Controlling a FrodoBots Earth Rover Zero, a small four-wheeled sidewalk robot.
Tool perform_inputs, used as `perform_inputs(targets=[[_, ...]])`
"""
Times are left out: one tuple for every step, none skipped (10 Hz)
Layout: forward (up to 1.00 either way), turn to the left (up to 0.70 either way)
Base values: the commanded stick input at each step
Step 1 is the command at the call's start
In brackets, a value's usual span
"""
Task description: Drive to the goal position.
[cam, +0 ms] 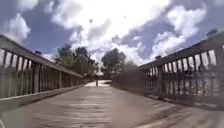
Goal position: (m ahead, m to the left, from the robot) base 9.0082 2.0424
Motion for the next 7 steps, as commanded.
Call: perform_inputs(targets=[[1.0, 0.0], [1.0, 0.0], [1.0, 0.0], [1.0, 0.01], [1.0, 0.15], [1.0, 0.33], [1.0, 0.4]])
